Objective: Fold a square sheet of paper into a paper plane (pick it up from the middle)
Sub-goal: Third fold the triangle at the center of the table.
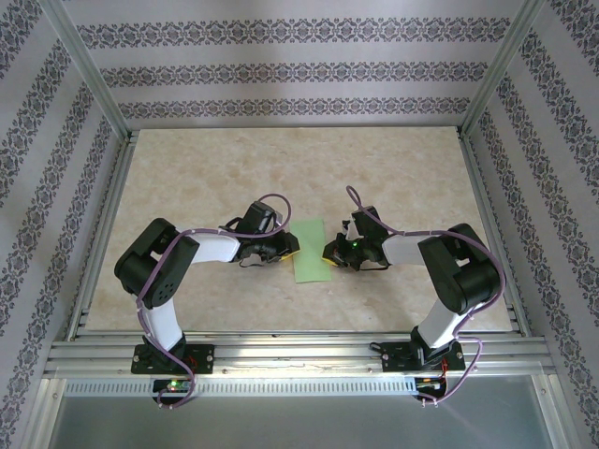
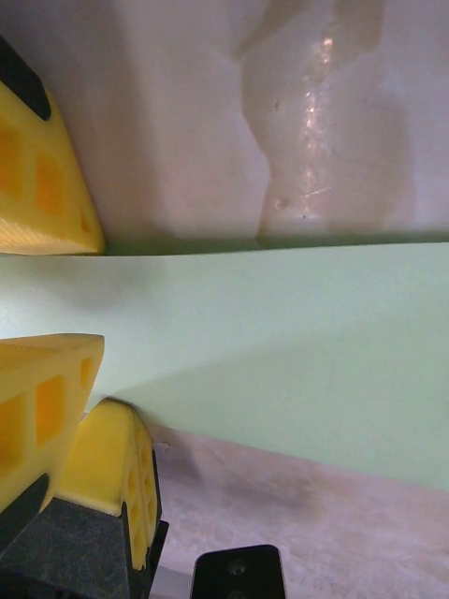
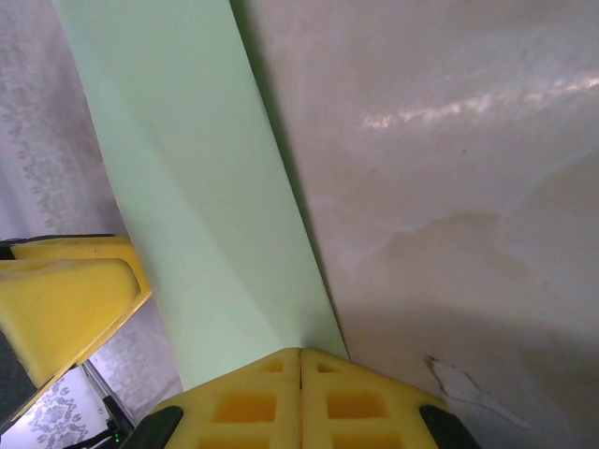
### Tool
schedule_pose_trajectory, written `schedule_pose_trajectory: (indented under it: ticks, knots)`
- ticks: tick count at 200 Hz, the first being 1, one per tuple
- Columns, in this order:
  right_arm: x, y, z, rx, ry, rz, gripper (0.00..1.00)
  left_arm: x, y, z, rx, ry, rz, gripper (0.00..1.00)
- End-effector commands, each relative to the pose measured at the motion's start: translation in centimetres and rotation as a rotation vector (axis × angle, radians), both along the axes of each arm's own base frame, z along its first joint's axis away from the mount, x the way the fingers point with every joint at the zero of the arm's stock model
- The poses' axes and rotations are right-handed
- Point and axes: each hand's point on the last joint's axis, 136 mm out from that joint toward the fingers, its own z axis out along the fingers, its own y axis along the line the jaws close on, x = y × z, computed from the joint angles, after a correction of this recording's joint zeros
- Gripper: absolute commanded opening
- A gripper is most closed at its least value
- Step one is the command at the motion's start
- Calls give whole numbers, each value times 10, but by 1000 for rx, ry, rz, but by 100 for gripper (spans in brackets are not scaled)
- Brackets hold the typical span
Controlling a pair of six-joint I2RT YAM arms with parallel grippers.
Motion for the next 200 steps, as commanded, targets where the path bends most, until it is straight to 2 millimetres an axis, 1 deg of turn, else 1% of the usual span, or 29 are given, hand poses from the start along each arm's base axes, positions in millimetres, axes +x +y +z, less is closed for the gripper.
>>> schedule_pose_trajectory:
  ticks: [1, 28, 90, 107, 200]
  knots:
    - [-24, -13, -26, -87, 108, -15, 6, 0, -2, 6, -37, -13, 20, 26]
    - [-24, -14, -25, -88, 106, -19, 7, -3, -2, 10, -53, -11, 15, 23]
    - [-24, -14, -25, -87, 104, -17, 7, -4, -4, 13, -105, -7, 42, 22]
    - [-25, -13, -25, -85, 105, -15, 7, -5, -3, 12, -102, -6, 46, 19]
    - [-25, -13, -22, -80, 102, -18, 9, -8, 1, 13, -114, -10, 68, 9]
